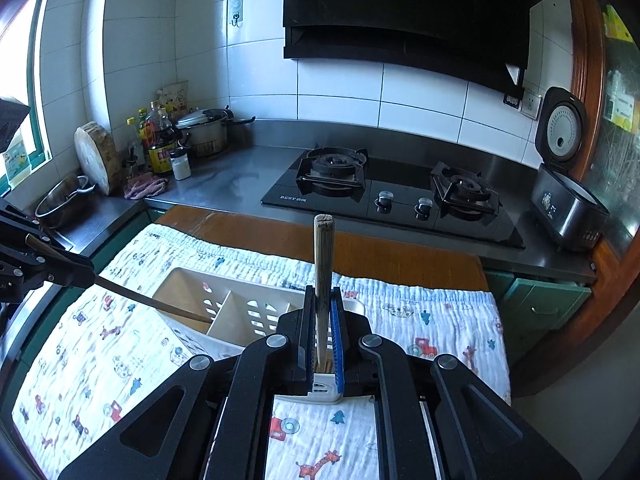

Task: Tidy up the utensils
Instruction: 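Lower the chopstick into the white holder and open the right gripper, then withdraw the right gripper from the holder back toward the chopstick bundle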

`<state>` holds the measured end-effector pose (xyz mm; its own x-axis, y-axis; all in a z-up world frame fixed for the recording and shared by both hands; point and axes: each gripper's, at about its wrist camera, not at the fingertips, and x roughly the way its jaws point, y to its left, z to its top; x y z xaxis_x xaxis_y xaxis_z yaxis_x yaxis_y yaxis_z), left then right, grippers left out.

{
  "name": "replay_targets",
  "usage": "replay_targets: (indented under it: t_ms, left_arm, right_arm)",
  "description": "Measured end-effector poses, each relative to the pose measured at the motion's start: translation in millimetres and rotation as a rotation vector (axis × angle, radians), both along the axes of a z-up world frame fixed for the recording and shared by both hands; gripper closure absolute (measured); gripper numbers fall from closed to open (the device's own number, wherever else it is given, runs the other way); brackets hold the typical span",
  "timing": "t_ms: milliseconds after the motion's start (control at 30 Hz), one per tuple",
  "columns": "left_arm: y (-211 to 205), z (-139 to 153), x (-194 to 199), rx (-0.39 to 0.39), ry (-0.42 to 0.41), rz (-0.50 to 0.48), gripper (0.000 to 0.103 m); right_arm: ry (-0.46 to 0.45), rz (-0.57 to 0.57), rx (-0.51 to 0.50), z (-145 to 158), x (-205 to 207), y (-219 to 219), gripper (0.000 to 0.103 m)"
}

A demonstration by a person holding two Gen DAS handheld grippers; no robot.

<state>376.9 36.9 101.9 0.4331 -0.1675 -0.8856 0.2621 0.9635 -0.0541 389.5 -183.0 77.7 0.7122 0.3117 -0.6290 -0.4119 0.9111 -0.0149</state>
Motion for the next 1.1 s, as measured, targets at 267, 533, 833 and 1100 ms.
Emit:
replay_targets:
  t_ms: [267, 533, 833, 1100]
  left_arm:
    - [-6.4, -11.0, 19.7, -0.013, 0.029, 0.011, 0.097]
    - [-4.9, -23.0, 22.2, -0.060, 0.020, 0.035, 0.096]
    - [-2.9, -13.8, 14.2, -0.085, -0.057, 0.053, 0.069]
    - [3.6, 22.0, -31.1, -0.095, -0.242, 0.073, 0.046]
  right_arm:
    - [0.017, -0.002, -0.005, -8.6, 6.9, 4.0, 0.096]
    - [0.015, 0.002, 0.003, -9.3, 4.5, 1.9, 0.096]
    - [-0.027, -0.014, 0.015, 5.9, -8.6, -6.9, 0.081]
    - [-0.120, -0.023, 0.030, 35.0, -48.2, -25.0, 0.057]
